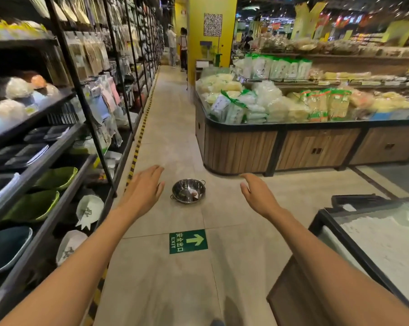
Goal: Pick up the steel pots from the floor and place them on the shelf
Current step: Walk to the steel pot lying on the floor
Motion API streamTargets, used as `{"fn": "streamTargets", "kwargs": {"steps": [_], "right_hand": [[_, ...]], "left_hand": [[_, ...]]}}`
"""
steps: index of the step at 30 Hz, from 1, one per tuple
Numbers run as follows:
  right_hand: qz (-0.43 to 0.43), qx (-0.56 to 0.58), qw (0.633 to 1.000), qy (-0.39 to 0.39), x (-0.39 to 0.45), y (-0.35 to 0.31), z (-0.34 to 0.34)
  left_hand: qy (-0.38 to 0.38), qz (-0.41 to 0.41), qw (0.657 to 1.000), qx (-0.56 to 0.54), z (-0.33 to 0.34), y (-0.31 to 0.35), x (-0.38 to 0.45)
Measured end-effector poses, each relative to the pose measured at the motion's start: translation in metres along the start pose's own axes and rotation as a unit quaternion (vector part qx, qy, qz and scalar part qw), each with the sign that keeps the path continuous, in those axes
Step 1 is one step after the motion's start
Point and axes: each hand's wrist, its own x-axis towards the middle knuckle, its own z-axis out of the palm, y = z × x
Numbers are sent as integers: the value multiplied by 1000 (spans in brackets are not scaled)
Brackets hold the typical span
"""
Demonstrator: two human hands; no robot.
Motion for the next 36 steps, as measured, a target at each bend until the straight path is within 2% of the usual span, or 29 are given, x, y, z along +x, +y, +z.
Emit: {"fn": "streamTargets", "kwargs": {"steps": [10, 18, 24, 30, 36], "right_hand": [[10, 14, 997, -70, 299, 75, 88], [20, 27, 994, -108, 490, 106, 168], [71, 31, 988, -133, 611, 141, 254], [125, 54, 976, -169, 709, 183, 344], [137, 59, 974, -171, 783, 258, 481]], "left_hand": [[-48, -62, 997, -10, 109, -85, 260], [-96, -105, 990, -8, 194, -172, 428], [-147, -97, 984, -29, 291, -242, 550], [-197, -121, 972, -45, 398, -298, 631], [-202, -131, 970, -43, 559, -340, 682]]}}
